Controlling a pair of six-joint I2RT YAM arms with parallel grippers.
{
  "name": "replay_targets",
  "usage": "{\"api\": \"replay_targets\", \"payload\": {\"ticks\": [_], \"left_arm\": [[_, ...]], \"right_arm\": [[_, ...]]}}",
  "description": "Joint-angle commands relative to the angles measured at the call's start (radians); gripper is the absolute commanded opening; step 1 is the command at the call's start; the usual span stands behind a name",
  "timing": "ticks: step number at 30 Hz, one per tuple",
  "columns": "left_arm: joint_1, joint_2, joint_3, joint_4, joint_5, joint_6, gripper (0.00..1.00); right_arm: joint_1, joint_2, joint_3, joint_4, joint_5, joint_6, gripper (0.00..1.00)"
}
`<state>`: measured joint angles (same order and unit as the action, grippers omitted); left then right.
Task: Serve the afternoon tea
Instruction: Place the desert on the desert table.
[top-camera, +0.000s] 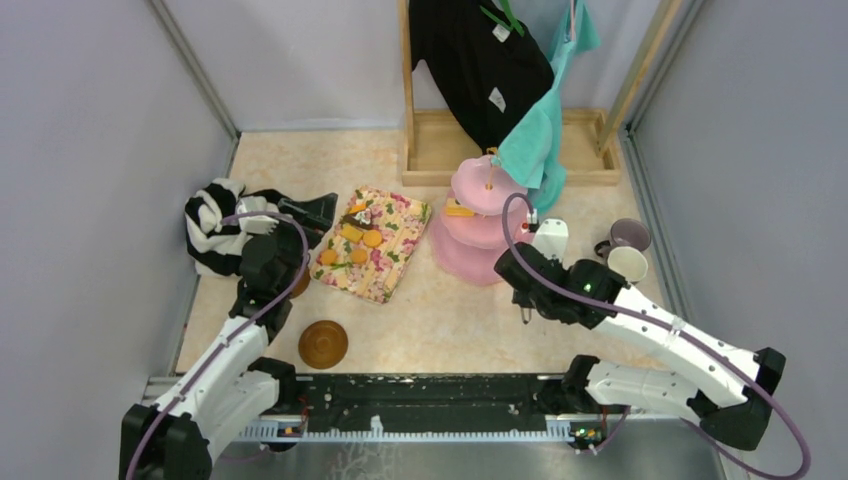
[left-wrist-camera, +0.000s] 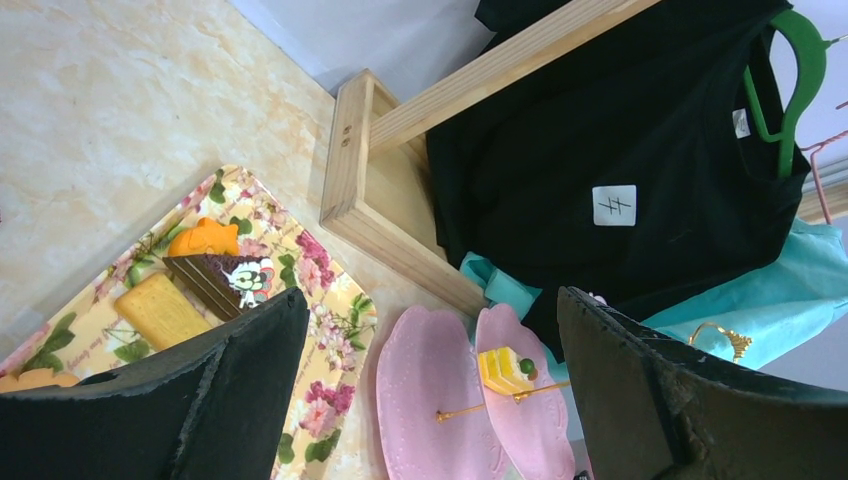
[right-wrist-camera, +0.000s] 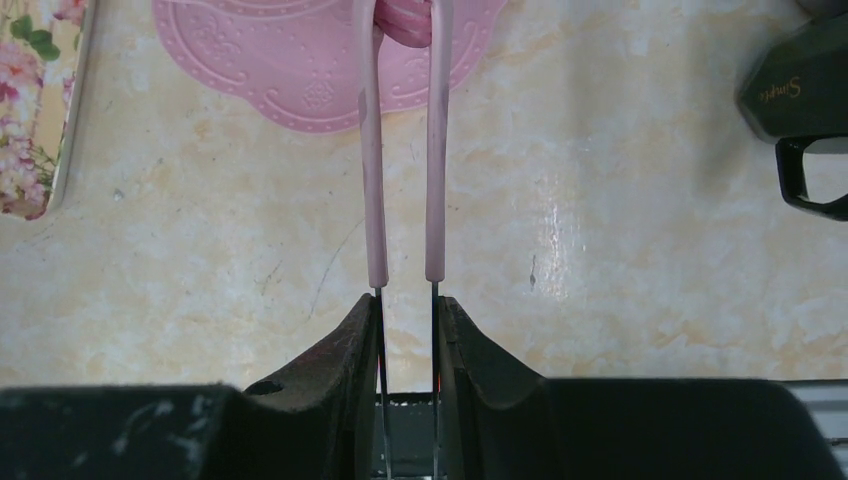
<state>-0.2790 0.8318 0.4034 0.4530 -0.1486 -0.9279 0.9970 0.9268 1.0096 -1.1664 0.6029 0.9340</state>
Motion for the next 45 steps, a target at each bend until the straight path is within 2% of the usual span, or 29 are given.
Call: {"api": "replay_targets", "payload": {"ticks": [1, 8, 20, 45], "left_arm": [[-0.003, 0.007, 0.035, 0.064, 0.006, -0.007, 0.99], [-0.003, 0.036, 0.034, 0.103, 0.010, -0.011, 0.99], [-0.003, 0.031, 0.033, 0.138, -0.005, -0.009, 0.99], [-0.018, 0.120, 0.033, 0.231, -0.026, -0.006, 0.99]], "right_arm": [[-0.079, 0.021, 0.027, 0.109, -0.050, -0.150, 0.00], [-0.192, 0.079, 0.040, 0.192, -0.119, -0.260, 0.00], [-0.271, 0.175, 0.090, 0.263, -0.159, -0.361, 0.00], [-0.413, 0.308, 0.140, 0.384, -0.257, -0.501, 0.00]]}}
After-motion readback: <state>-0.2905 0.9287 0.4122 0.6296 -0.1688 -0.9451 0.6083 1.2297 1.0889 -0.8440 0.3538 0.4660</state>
